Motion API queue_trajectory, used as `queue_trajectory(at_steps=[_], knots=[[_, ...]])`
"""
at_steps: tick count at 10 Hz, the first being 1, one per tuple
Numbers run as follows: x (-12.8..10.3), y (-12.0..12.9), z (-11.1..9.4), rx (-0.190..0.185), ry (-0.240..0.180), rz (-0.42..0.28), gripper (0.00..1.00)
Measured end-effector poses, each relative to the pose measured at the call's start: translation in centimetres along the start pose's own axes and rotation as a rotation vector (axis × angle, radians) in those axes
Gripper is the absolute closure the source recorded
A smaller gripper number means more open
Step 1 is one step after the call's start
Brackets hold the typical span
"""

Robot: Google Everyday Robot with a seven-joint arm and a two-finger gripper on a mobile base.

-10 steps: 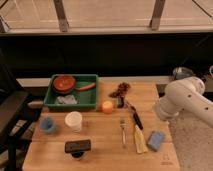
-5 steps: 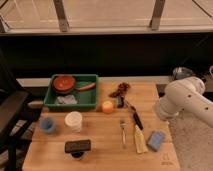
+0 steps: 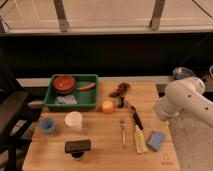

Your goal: Place fork in paper cup

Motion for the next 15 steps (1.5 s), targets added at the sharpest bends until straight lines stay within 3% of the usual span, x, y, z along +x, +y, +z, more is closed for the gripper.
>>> queue_trajectory(at_steps=[1,4,7,9,11,13,15], knots=[[-0.1,-0.2,0.1,-0.004,0.009,-0.018,0.39],[-3.1,-1.6,2.5,-0.046,-0.01,-0.176,0.39],[-6.7,-2.7,6.4,-0.087,-0.044,-0.372,0.39],[-8.7,-2.1,8.2,-0.097,-0.081,-0.564,0.39],[-10.6,-1.0,9.4,-0.095,-0.101,-0.697,0.39],[-12.3,0.1,10.8,-0.081,-0.098,-0.776,0.39],[-12.8,0.8,13.1,-0.096,-0.078,-0.819,0.39]])
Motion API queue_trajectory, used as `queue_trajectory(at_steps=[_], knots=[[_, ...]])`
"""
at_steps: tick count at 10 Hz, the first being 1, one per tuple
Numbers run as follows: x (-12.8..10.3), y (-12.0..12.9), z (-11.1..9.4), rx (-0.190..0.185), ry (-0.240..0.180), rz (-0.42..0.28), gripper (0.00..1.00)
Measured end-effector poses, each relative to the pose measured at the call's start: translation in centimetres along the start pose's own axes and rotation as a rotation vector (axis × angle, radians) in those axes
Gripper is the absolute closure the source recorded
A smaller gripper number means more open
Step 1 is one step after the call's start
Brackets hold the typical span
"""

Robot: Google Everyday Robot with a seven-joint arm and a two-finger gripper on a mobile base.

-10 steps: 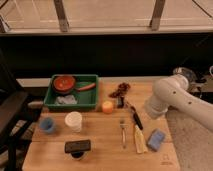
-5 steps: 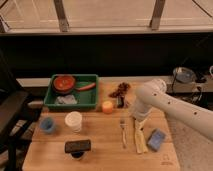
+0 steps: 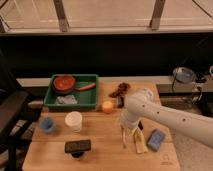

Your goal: Place fork in paper cup

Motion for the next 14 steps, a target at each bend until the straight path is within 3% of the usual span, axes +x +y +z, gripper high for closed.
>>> queue_trajectory(at_steps=[2,6,7,11,13,14], knots=[[0.7,0.3,2.1,-0.048,0.006,-0.001,0.39],[1.9,1.1,3.1,-0.095,-0.002,0.021,0.4],[1.8,1.1,3.5,-0.1,-0.017,0.024,0.46],[1.1,1.2,3.7,-0.11,-0.045,0.025,0.86],[1.2,1.3,3.6,-0.115,-0.04,0.021,0.99],[1.3,1.5,3.6,-0.115,-0.041,0.027,1.0]])
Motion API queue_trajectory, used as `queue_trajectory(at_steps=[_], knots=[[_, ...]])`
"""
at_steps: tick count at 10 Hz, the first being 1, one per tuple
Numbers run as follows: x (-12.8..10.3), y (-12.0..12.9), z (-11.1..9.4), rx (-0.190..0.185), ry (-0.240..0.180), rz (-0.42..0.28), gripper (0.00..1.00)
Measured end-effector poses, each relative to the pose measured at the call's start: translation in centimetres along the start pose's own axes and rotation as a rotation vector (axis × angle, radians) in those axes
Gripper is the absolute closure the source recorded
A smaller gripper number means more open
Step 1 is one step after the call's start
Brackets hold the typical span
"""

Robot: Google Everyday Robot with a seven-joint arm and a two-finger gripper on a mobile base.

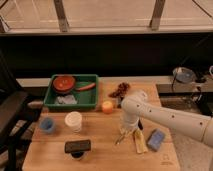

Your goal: Place fork in paper cup

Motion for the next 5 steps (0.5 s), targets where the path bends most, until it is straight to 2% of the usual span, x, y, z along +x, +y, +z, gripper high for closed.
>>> queue_trajectory(at_steps=[2,5], knots=[[-0.07,-0.26,0.3,0.019,-0.002,0.068,1.0],[-0.03,-0.4,0.17,0.023,0.0,0.066,1.0]])
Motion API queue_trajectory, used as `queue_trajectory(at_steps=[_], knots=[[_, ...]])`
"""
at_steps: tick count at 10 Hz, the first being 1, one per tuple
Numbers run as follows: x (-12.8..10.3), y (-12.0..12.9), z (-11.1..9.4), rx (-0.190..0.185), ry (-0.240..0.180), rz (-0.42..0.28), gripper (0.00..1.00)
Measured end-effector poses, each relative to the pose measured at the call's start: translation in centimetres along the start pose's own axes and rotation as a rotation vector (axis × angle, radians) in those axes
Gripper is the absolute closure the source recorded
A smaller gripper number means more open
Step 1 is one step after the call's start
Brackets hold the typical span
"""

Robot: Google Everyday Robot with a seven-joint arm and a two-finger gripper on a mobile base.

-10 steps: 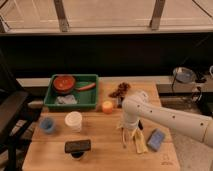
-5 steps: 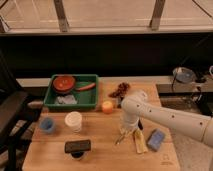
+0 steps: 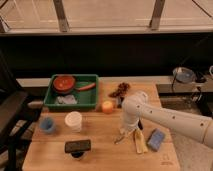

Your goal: Place fork in paper cup

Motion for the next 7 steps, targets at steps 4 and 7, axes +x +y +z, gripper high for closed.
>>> queue_trajectory(at_steps=[4,7], knots=[[0.7,-2.5,-3.3,0.061,0.017,0.029,1.0],[1.0,-6.7,-10.3,0.132,0.005,0.066,1.0]])
